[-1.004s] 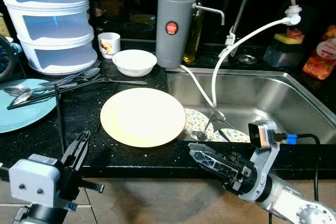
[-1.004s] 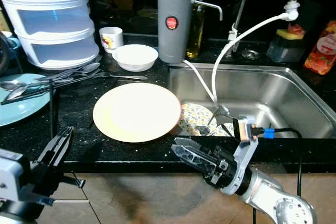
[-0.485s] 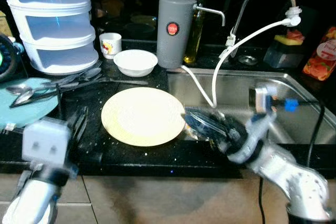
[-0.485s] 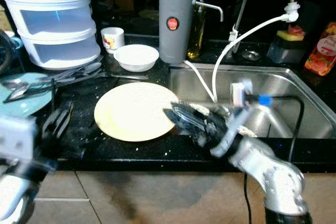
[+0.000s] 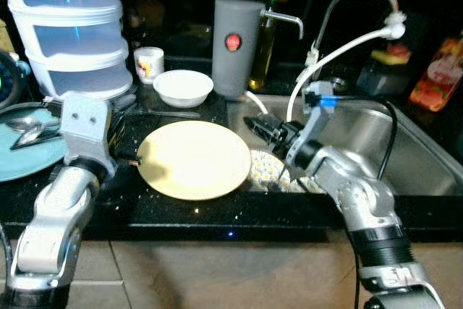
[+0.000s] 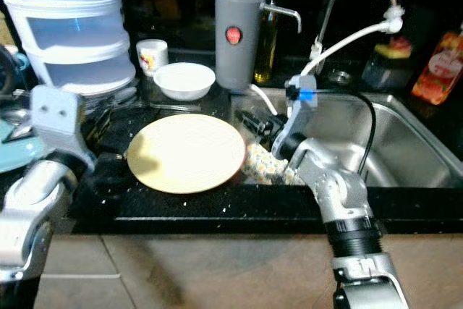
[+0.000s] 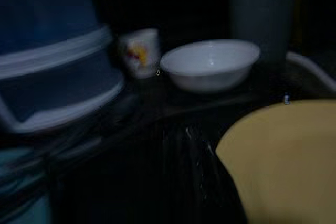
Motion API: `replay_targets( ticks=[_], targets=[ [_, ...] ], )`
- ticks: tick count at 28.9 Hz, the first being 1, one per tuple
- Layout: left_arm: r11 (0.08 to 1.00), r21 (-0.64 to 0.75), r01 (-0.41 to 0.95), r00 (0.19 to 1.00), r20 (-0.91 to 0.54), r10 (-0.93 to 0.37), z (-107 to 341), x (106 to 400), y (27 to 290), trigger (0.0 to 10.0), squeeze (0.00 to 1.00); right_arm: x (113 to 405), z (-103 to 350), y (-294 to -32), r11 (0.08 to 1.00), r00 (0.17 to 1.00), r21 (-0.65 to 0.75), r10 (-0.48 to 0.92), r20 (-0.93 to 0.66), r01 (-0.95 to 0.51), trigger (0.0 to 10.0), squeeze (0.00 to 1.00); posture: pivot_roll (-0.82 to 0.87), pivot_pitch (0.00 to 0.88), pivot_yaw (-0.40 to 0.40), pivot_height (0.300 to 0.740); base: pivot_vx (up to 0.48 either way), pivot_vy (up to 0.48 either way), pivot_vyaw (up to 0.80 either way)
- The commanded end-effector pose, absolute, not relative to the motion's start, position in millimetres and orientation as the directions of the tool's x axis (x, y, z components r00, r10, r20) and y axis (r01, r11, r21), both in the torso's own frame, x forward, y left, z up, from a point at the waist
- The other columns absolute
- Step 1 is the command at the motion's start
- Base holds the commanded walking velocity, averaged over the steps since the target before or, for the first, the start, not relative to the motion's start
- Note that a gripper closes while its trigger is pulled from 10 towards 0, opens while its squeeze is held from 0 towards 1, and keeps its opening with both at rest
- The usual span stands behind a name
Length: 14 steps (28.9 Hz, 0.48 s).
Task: Kitchen organization
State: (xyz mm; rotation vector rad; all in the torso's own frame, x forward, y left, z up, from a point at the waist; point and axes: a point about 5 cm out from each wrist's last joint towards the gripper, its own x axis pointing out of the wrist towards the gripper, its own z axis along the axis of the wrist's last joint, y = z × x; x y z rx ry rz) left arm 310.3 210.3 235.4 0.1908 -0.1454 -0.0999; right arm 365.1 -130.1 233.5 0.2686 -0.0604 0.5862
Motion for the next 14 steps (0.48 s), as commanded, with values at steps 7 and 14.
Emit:
replay_targets(
  ticks=[7, 14],
  targets=[
    [0.979, 0.031, 0.201, 0.979, -0.029, -0.201, 224, 326, 213, 10.0, 1.00, 380, 242, -125, 0.835, 0.864, 0.230, 0.464, 0.195, -0.500, 10.0, 0.00, 0.07, 0.030, -0.043, 0.740, 0.000, 0.000, 0.00],
    [0.970, -0.085, 0.226, 0.962, -0.136, -0.236, 216, 331, 228, 10.0, 0.00, 387, 236, -120, 0.833, 0.873, 0.267, 0.440, 0.211, -0.485, 10.0, 0.00, 0.08, 0.029, -0.046, 0.740, 0.000, 0.000, 0.00]
  ],
)
